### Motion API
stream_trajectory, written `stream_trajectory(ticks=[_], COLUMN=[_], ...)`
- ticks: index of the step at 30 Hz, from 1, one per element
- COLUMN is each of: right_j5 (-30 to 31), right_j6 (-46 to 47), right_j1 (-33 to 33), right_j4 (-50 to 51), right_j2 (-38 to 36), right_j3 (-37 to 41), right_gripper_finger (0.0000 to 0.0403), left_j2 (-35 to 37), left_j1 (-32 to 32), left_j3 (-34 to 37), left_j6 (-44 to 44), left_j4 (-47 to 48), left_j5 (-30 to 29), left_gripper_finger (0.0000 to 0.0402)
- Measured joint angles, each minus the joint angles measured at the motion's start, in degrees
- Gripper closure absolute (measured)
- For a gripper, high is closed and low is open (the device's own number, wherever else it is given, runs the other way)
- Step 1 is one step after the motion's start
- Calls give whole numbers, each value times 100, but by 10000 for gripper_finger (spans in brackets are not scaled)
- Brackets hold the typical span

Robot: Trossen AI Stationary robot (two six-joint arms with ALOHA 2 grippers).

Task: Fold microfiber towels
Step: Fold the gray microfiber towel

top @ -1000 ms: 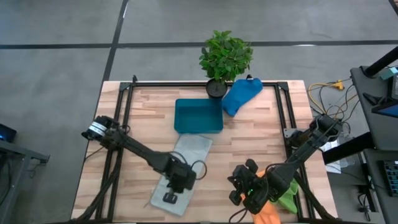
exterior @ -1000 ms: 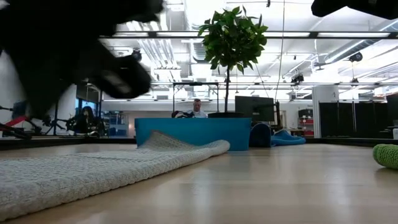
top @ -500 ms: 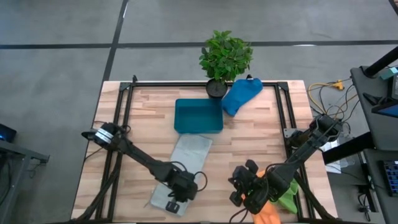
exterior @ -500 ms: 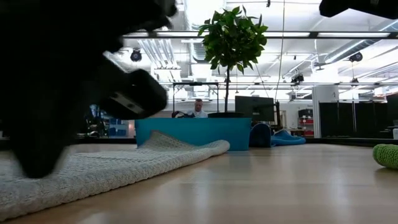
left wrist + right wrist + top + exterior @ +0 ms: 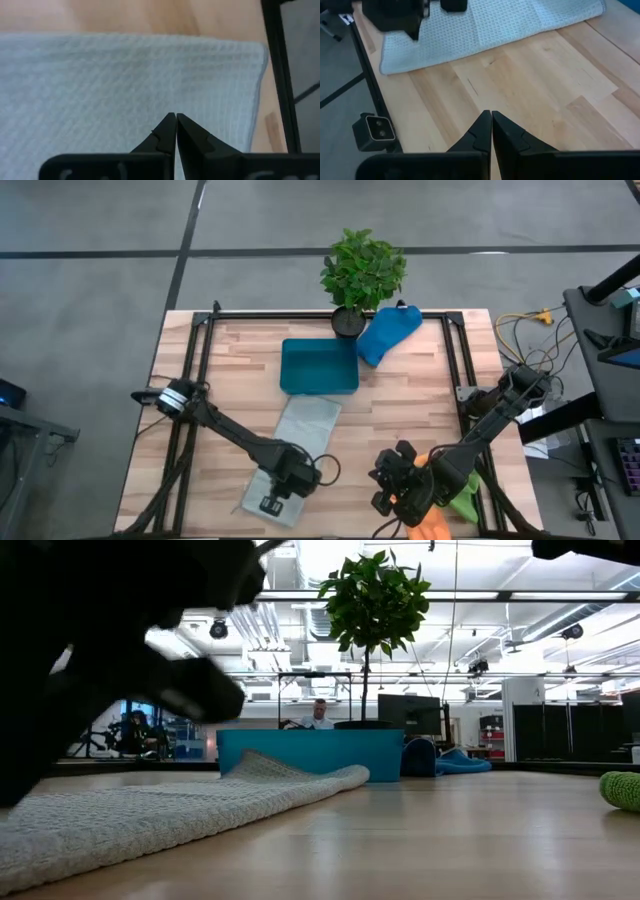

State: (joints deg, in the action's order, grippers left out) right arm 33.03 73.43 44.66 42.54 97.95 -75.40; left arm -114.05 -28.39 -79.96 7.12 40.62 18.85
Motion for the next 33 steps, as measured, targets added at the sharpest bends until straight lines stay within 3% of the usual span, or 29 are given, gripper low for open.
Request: stream_trajectory(ticks=[6,11,15,20,25,33], right_j5=[0,-2,-2,-4,-2,-1], right_j6=[56,121,186,258,-16,-1860], right_j1=[5,36,65,90,97,70], right_j4=[-9,-8,-16,-124,-372,-1767], right_j2=[-2,-2,-2,-2,-2,51], right_j3=[-3,-37,-37,-37,-35,50], right_gripper_finger=[394,394,394,394,394,394], left_j2=[-399,-562,-590,-528,45,1070], left_j1=[-20,69,244,508,547,133], left_j3=[-105,-190,-136,-161,-101,263], left_j6=[-1,73,307,459,446,458], left_j4=[-332,-1239,-2079,-2093,-1902,-1602], left_j5=[162,133,-261,-747,-790,-900], left_gripper_finger=[402,401,402,402,402,402])
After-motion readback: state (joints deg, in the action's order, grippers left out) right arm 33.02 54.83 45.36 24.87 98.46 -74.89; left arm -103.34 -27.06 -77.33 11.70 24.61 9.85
